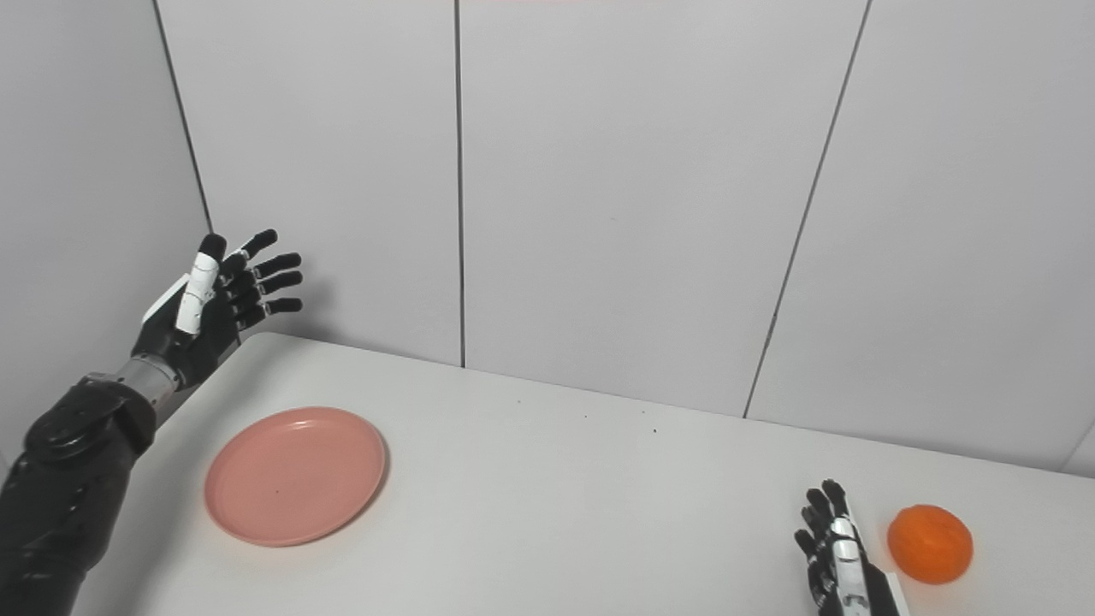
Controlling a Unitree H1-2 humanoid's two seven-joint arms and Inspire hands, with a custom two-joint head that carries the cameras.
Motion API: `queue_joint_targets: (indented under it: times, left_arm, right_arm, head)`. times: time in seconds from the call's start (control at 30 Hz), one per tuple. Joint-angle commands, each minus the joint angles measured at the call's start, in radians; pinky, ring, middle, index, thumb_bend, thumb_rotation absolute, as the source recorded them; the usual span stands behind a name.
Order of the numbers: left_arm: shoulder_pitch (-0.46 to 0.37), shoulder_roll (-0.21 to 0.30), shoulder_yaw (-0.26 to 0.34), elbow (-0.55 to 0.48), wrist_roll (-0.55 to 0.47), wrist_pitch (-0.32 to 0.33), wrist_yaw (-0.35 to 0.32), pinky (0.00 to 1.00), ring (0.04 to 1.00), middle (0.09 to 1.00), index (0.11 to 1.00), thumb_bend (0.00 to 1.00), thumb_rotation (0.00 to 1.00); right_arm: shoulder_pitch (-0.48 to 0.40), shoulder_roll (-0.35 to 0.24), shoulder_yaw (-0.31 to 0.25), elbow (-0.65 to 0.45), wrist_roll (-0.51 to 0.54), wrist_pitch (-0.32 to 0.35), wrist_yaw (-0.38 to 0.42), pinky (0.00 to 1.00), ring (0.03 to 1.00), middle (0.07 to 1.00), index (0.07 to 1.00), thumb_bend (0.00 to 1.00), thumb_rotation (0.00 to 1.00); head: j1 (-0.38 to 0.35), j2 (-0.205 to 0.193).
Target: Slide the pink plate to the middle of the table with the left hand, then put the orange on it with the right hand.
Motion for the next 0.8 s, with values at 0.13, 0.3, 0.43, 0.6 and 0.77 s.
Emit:
queue_joint_targets:
  times: [0.13, 0.3, 0.43, 0.6, 0.77]
  left_arm:
    - [-0.038, 0.054, 0.027, 0.027, 0.006, -0.05, 0.02, 0.8, 0.878, 0.87, 0.96, 1.0, 0.93]
    - [-0.029, 0.045, 0.037, 0.051, 0.002, -0.04, 0.034, 0.84, 0.921, 0.896, 0.985, 1.0, 0.94]
    - [-0.022, 0.031, 0.04, 0.079, 0.014, -0.028, 0.07, 0.92, 0.918, 0.901, 0.984, 1.0, 0.94]
    - [-0.025, 0.023, 0.029, 0.142, 0.023, -0.066, 0.08, 0.89, 0.911, 0.905, 0.974, 1.0, 0.92]
    - [-0.04, 0.012, 0.038, 0.205, 0.003, -0.083, 0.074, 0.94, 0.933, 0.91, 0.986, 1.0, 0.88]
  right_arm:
    - [0.072, 0.015, 0.0, 0.061, 0.018, -0.015, 0.017, 1.0, 1.0, 0.967, 0.98, 0.58, 0.92]
    - [0.071, 0.015, -0.001, 0.06, 0.024, -0.009, 0.019, 1.0, 0.997, 0.964, 0.974, 0.59, 0.9]
    - [0.072, 0.017, -0.004, 0.047, 0.024, 0.013, 0.007, 1.0, 0.991, 0.958, 0.967, 0.6, 0.89]
    - [0.078, 0.014, -0.001, 0.018, 0.023, 0.042, 0.0, 1.0, 0.995, 0.961, 0.968, 0.6, 0.9]
    - [0.075, 0.013, -0.009, 0.023, 0.043, 0.043, 0.011, 1.0, 1.0, 0.965, 0.968, 0.62, 0.9]
  head:
    - [0.001, 0.008]
    - [0.001, 0.013]
    - [0.0, 0.019]
    - [0.006, 0.028]
    - [0.006, 0.038]
